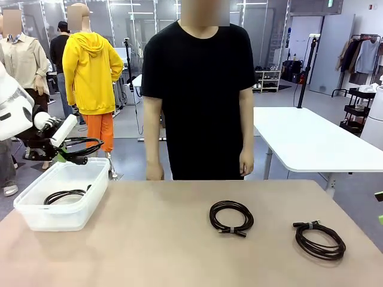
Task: Organize and store the cables.
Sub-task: Place the Power Cable into the Organizing box.
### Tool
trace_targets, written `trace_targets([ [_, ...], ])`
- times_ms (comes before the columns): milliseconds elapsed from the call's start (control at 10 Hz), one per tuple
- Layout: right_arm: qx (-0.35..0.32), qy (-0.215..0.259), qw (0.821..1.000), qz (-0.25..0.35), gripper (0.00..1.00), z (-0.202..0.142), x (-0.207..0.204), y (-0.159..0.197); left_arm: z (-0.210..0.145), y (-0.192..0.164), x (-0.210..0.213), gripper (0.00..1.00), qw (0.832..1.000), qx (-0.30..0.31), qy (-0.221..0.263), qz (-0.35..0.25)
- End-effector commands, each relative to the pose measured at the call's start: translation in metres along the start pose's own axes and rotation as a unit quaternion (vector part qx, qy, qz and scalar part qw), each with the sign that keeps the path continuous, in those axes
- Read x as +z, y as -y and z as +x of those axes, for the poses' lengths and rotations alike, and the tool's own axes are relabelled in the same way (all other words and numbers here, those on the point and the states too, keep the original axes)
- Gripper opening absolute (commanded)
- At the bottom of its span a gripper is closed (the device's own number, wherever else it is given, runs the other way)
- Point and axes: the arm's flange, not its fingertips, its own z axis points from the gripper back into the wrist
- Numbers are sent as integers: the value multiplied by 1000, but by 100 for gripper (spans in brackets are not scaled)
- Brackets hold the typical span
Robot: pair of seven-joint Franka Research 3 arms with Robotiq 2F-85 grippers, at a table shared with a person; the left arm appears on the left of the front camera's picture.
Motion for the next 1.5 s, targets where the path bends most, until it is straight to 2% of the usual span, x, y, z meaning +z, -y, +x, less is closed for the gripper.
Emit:
trace_targets([
  [0, -7, 7, 1000, -1, 100, 2, 1, 1, -15, -16, -20, 16, 1000, 23, -5, -15],
  [100, -7, 7, 1000, -1, 100, 2, 1, 1, -23, -20, -30, 16, 999, 35, -11, -28],
  [300, -7, 7, 1000, -1, 100, 2, 1, 1, -27, -24, -40, 16, 998, 47, 15, -36],
  [400, -7, 7, 1000, -1, 100, 2, 1, 1, -27, -7, -38, 16, 999, 29, -10, -35],
  [800, -7, 7, 1000, -1, 100, 2, 1, 1, -28, -15, -47, 16, 999, 38, -17, -28],
  [1200, -7, 7, 1000, -1, 100, 2, 1, 1, -67, -16, -97, 16, 993, 109, -18, -43],
  [1400, -7, 7, 1000, -1, 100, 2, 1, 1, -84, -19, -132, 16, 986, 148, -65, -49],
])
